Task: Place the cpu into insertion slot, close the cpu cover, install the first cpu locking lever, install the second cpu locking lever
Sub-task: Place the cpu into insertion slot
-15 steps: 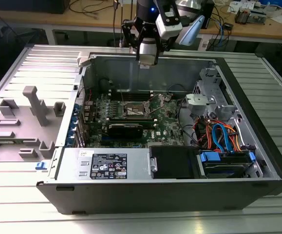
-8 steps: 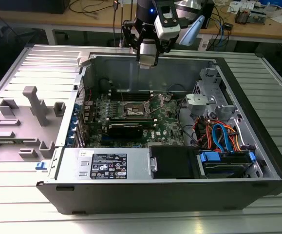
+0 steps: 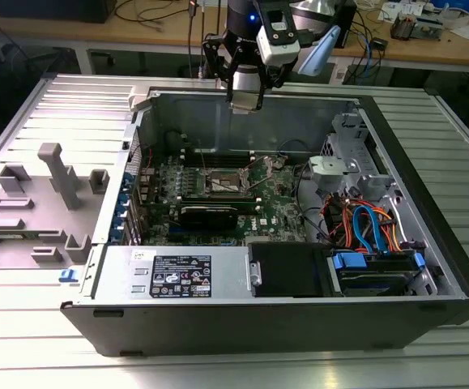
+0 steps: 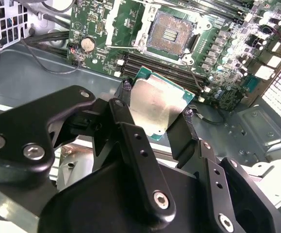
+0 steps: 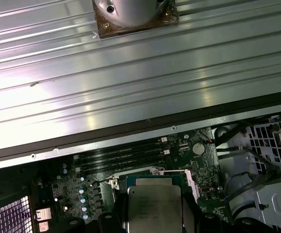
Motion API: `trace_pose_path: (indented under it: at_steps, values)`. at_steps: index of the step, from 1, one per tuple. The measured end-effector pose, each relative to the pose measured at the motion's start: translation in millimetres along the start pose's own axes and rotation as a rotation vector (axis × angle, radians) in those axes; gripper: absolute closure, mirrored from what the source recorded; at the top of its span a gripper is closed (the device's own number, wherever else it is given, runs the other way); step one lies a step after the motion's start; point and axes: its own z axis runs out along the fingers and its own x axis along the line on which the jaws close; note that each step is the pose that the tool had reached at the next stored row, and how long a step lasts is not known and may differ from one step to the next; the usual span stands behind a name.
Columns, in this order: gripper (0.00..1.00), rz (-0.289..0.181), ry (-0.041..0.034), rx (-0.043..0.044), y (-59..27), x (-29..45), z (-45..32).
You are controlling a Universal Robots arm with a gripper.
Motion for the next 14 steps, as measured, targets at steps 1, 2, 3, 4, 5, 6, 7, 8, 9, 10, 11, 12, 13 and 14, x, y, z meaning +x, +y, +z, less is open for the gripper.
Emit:
trace_pose_path:
  at_steps: [1, 2, 3, 4, 5, 6, 7, 8, 9, 10, 11, 12, 13, 14]
  values:
    - [0.45, 0.0, 0.0, 0.0, 0.0, 0.0, 0.0]
    - [0.45, 0.0, 0.0, 0.0, 0.0, 0.0, 0.0]
    - [0.45, 0.0, 0.0, 0.0, 0.0, 0.0, 0.0]
    - [0.45, 0.0, 0.0, 0.0, 0.0, 0.0, 0.0]
    - [0.45, 0.0, 0.0, -0.0001, 0.0, 0.0, 0.1]
    - [0.45, 0.003, -0.0003, 0.0002, -0.1, 0.0, 0.1]
    - [0.45, 0.009, -0.001, 0.0009, -0.1, 0.0, 0.2]
    - [0.45, 0.028, -0.0028, 0.0019, -0.1, 0.0, 0.4]
    - [0.45, 0.047, -0.0045, 0.0024, -0.1, 0.0, 0.6]
    - [0.45, 0.058, -0.0053, 0.0025, -0.1, -0.1, 0.8]
    - [0.45, 0.073, -0.0066, 0.0026, -0.2, 0.0, 0.9]
    - [0.45, 0.087, -0.0078, 0.0025, -0.2, -0.1, 1.0]
    - [0.45, 0.1, -0.0088, 0.0024, -0.2, 0.0, 1.0]
    - [0.45, 0.117, -0.0103, 0.0023, -0.2, -0.1, 1.2]
